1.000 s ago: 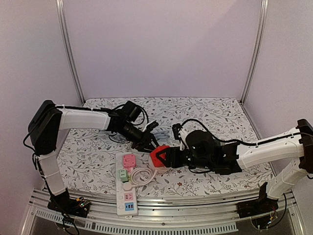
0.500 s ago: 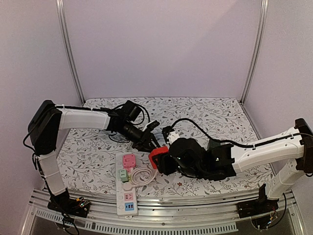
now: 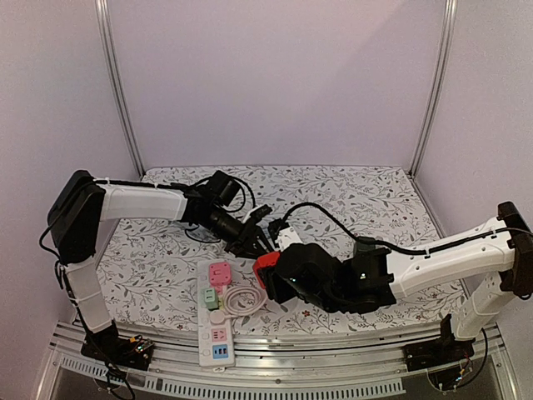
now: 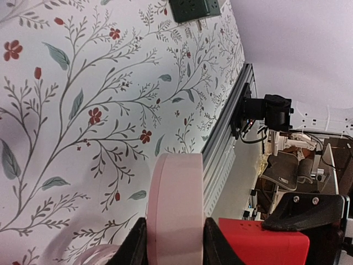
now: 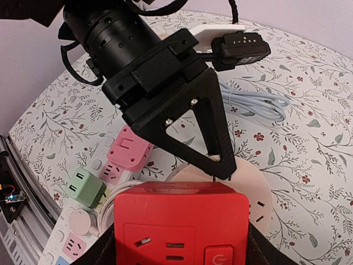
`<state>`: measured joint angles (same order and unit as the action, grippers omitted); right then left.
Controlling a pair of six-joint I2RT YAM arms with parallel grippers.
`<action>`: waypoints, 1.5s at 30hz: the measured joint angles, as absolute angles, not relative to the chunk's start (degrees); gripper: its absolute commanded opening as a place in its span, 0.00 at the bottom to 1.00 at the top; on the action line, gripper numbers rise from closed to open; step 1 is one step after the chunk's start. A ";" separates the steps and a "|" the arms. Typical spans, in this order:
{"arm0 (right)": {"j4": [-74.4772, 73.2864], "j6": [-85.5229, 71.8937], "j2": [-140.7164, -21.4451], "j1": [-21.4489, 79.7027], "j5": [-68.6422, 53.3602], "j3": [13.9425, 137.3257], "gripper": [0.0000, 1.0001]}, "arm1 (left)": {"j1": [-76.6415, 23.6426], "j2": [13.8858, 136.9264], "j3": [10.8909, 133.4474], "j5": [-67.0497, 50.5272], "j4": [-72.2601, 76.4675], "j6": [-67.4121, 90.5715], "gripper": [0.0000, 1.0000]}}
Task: Pull the plug off the socket
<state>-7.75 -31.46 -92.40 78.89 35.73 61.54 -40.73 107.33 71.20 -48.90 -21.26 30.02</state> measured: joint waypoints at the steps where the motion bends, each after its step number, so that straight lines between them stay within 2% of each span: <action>1: -7.75 -31.48 -92.40 78.91 35.75 61.54 0.12 | -40.73 107.33 71.20 -48.90 -21.26 30.00 0.30; 7: -7.25 -32.53 -92.14 78.63 35.40 61.08 0.12 | -40.75 107.33 71.20 -48.84 -21.26 29.63 0.30; 20: 3.77 -38.94 -85.58 73.67 25.69 51.18 0.12 | -41.08 107.33 71.31 -47.42 -20.40 29.04 0.30; 37: 3.88 -38.54 -85.58 73.43 25.67 51.18 0.11 | -41.01 107.33 71.46 -46.52 -21.19 28.95 0.30; 45: 1.74 -36.25 -85.58 73.38 31.16 53.43 0.11 | -40.75 107.39 71.48 -45.82 -23.31 28.95 0.30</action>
